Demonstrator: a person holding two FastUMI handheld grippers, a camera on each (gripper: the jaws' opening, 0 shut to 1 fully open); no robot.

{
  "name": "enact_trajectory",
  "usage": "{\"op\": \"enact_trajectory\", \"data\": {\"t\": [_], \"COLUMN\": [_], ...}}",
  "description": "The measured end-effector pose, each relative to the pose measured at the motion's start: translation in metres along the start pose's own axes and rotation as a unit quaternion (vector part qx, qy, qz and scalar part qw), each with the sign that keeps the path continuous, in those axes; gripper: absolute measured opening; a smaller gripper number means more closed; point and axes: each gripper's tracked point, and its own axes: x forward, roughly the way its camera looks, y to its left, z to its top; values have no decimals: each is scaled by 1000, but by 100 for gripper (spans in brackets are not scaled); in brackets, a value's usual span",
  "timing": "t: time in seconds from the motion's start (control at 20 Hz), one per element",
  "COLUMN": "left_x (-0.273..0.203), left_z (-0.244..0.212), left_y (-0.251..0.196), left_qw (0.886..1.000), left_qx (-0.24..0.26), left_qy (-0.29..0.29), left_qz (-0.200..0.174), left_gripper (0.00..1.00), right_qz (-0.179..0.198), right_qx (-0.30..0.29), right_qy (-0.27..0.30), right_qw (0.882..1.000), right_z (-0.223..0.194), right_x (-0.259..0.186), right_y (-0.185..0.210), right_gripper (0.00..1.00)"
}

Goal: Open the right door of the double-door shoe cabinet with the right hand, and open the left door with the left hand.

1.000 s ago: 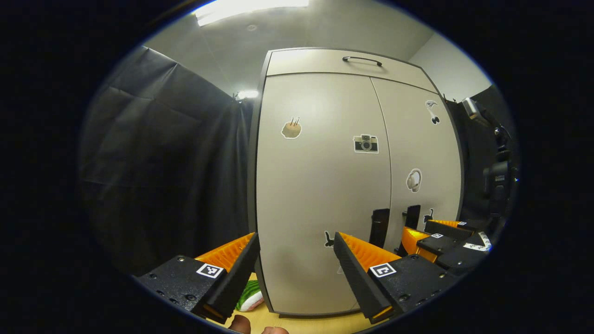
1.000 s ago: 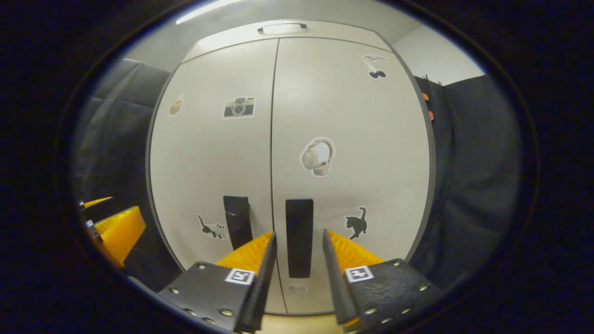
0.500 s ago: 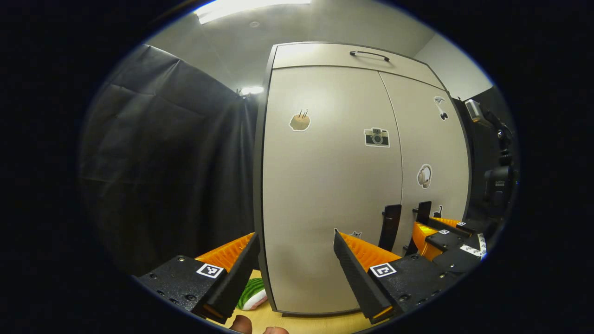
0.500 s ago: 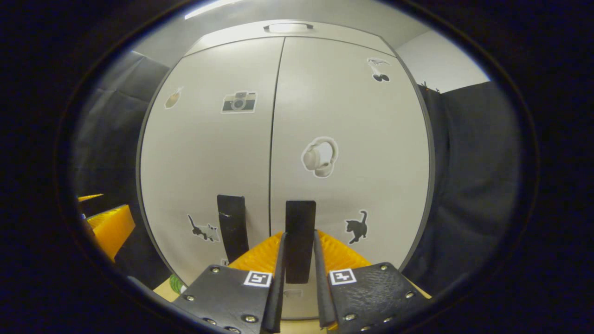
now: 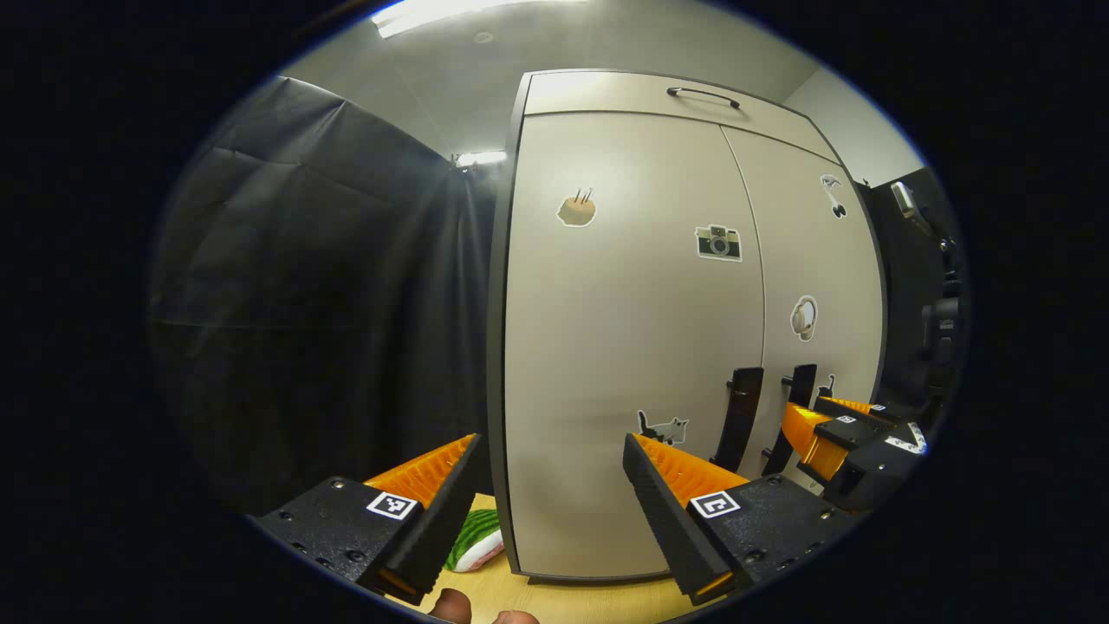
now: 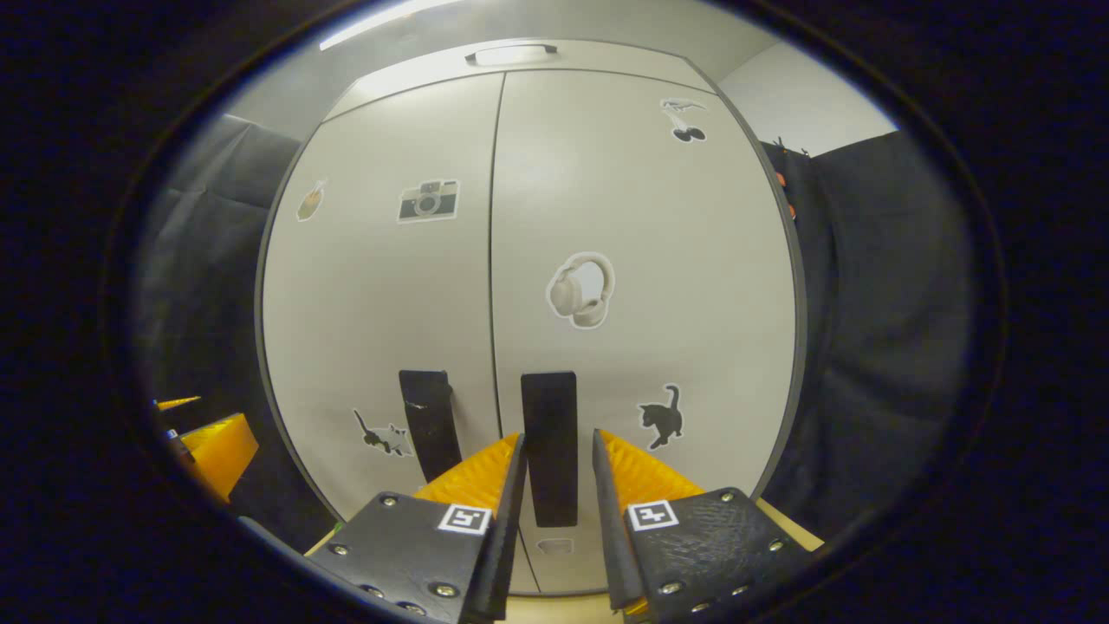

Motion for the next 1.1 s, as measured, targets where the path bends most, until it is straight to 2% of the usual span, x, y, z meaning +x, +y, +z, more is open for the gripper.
{"op": "enact_trajectory", "data": {"t": [0.05, 0.25, 0.3, 0.35, 0.45, 0.5, 0.55, 0.6, 0.75, 0.85, 0.9, 1.0, 1.05, 1.1], "left_x": [0, 1, 0, 1, 1, 0, 0, 0, -2, -4, -5, -9, -10, -11], "left_z": [0, -1, -2, -2, -3, -3, -4, -4, -7, -8, -8, -7, -7, -7], "left_y": [2, 6, 7, 7, 6, 6, 6, 5, 0, -4, -6, -10, -11, -12], "left_qw": [1000, 1000, 1000, 1000, 1000, 1000, 1000, 1000, 1000, 1000, 1000, 1000, 1000, 1000], "left_qx": [-1, 0, 0, 0, -1, 0, 0, 1, -2, -3, -2, 0, 0, -1], "left_qy": [1, 1, 2, 2, 4, 4, 4, 5, 11, 11, 12, 10, 9, 10], "left_qz": [1, 8, 9, 10, 8, 8, 9, 8, 4, -2, -4, -8, -10, -11], "left_gripper": [99, 99, 99, 99, 99, 99, 99, 99, 99, 99, 99, 99, 99, 99], "right_qz": [10, 8, 10, 10, -3, -5, -7, -10, 2, 4, 7, 15, 22, 31], "right_qx": [5, -9, -10, -10, -5, -9, -17, -23, -20, 2, -2, -9, -6, 0], "right_qy": [6, 11, 15, 22, 23, 21, 14, 13, 9, 7, 8, 7, 8, 11], "right_qw": [1000, 1000, 1000, 1000, 1000, 1000, 1000, 1000, 1000, 1000, 1000, 1000, 1000, 999], "right_z": [-3, -11, -14, -18, -20, -19, -18, -20, -20, -18, -20, -19, -18, -18], "right_x": [0, 10, 13, 17, 24, 19, 21, 19, 19, 17, 20, 10, 7, 3], "right_y": [4, 5, 6, 5, 2, 1, 1, 2, 2, 1, 1, 0, -1, -1], "right_gripper": [43, 43, 40, 43, 43, 31, 27, 31, 19, 19, 8, 8, 12, 8]}}
